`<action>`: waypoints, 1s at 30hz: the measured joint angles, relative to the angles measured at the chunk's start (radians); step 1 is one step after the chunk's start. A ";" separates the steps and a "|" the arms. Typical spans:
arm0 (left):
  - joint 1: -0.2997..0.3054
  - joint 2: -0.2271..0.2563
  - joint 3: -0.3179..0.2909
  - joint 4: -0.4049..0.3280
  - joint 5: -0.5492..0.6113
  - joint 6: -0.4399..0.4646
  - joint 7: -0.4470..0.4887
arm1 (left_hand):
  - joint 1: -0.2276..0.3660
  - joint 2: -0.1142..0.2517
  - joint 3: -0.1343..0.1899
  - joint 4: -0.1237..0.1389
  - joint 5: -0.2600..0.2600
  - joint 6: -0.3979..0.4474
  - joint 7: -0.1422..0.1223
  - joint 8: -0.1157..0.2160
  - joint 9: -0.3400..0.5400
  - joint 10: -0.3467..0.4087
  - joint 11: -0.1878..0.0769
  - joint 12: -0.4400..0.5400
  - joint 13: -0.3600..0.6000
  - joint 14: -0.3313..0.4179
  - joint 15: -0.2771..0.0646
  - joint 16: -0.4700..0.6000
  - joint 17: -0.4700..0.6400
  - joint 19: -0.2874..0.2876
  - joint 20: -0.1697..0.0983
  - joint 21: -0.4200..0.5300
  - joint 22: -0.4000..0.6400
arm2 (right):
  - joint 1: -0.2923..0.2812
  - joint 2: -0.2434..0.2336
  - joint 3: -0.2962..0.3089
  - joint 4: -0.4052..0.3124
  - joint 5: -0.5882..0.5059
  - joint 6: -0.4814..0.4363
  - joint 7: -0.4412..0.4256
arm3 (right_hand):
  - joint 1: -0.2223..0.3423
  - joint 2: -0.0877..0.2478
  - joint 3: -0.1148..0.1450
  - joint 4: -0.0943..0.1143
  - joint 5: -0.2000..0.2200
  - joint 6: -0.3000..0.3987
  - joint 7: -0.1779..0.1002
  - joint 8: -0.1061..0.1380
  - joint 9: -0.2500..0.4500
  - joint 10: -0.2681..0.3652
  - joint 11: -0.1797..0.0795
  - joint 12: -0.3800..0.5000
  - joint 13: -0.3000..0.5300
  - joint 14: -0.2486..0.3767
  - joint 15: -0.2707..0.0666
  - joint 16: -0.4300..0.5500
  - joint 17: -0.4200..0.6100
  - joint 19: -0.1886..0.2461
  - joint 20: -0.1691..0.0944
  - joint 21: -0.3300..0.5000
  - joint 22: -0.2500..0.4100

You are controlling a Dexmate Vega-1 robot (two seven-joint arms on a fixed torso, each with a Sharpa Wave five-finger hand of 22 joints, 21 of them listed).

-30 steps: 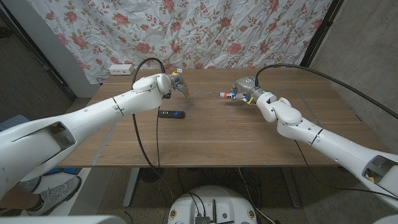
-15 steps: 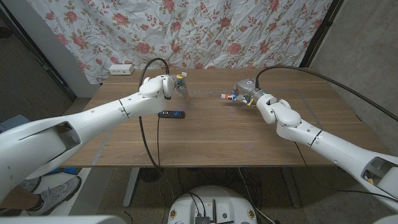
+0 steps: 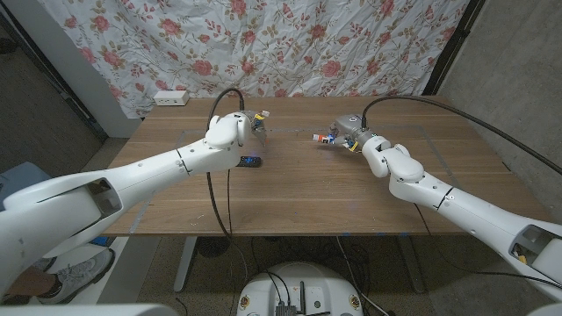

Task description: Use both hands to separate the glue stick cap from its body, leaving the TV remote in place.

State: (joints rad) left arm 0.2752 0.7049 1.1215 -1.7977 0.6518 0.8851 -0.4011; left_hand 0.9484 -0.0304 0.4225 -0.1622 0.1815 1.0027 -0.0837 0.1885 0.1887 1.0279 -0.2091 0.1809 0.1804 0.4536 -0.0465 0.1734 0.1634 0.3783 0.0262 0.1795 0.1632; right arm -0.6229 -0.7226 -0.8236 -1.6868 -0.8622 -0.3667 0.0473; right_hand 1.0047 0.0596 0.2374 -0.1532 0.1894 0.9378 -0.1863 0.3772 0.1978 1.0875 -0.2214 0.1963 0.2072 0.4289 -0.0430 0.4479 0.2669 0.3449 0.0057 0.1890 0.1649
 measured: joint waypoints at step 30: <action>0.060 -0.050 -0.002 0.049 0.193 0.027 -0.076 | -0.010 0.003 -0.006 0.003 0.000 0.005 -0.006 0.001 -0.001 -0.016 -0.001 -0.004 0.000 0.000 0.000 0.000 0.000 -0.008 0.002 0.000 0.000 | 0.001 0.006 -0.026 0.046 0.021 -0.011 -0.020 | 0.011 0.011 -0.002 -0.002 -0.001 0.000 0.000 -0.011 0.000 -0.011 0.004 -0.001 -0.001 0.000 0.000 0.004 0.000 0.010 -0.004 0.000 0.000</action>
State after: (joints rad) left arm 0.3356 0.6552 1.1193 -1.7492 0.8446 0.9124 -0.4775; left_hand 0.9380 -0.0279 0.4162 -0.1590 0.1814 1.0074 -0.0895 0.1892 0.1881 1.0114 -0.2106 0.1772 0.1803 0.4536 -0.0465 0.1734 0.1634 0.3698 0.0284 0.1795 0.1632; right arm -0.6222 -0.7167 -0.8493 -1.6404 -0.8413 -0.3774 0.0276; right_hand 1.0153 0.0702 0.2358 -0.1548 0.1884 0.9376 -0.1865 0.3665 0.1978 1.0766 -0.2178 0.1956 0.2064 0.4289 -0.0429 0.4520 0.2669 0.3554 0.0018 0.1890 0.1649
